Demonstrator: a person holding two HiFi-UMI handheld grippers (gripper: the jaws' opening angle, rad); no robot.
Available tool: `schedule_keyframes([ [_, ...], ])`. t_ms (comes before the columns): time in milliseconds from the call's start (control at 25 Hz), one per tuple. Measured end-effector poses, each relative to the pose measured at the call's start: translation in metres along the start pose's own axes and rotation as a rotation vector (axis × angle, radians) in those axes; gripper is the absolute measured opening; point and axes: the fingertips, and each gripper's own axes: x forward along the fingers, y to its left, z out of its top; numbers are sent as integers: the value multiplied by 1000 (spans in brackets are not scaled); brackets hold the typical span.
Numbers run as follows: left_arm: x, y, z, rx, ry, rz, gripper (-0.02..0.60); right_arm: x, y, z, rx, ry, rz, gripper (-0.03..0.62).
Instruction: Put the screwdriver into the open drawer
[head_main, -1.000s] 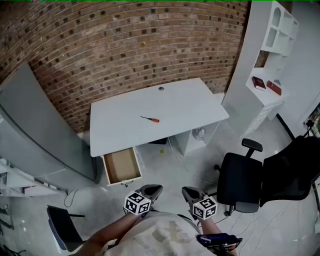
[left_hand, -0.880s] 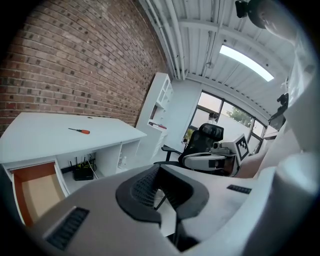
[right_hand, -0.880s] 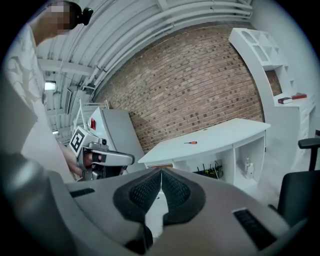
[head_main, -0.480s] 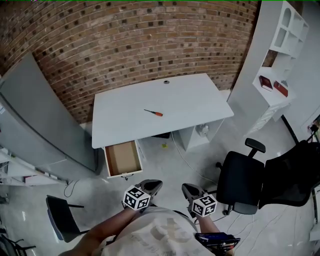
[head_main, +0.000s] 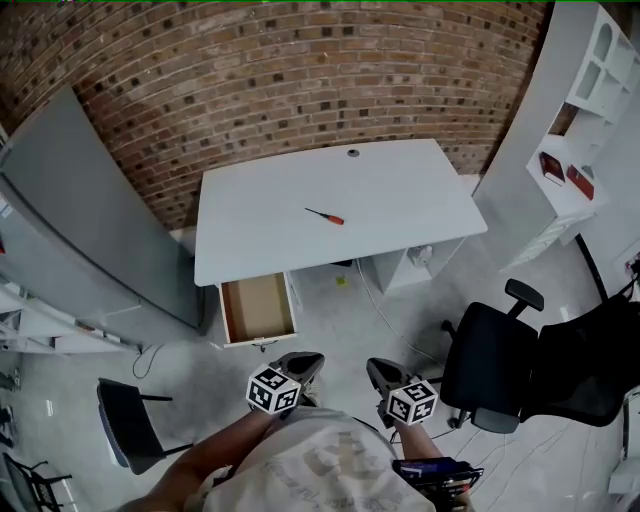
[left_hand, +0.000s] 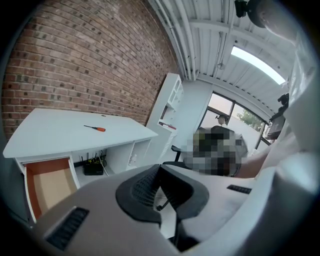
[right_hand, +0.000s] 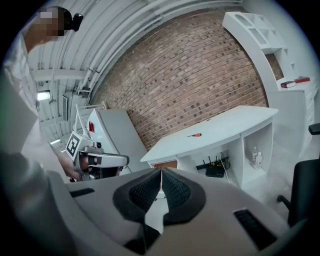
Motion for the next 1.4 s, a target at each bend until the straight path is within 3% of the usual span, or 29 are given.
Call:
schedule_keyframes([
  [480, 31, 49, 47, 20, -30, -70, 20, 50, -21, 43, -15, 14, -42, 23],
  [920, 29, 96, 59, 26, -12, -123, 20, 95, -22, 68, -13, -7, -108, 23],
  [1400, 6, 148, 65, -5, -54, -90, 20, 142, -9, 78, -50, 41, -103, 23],
])
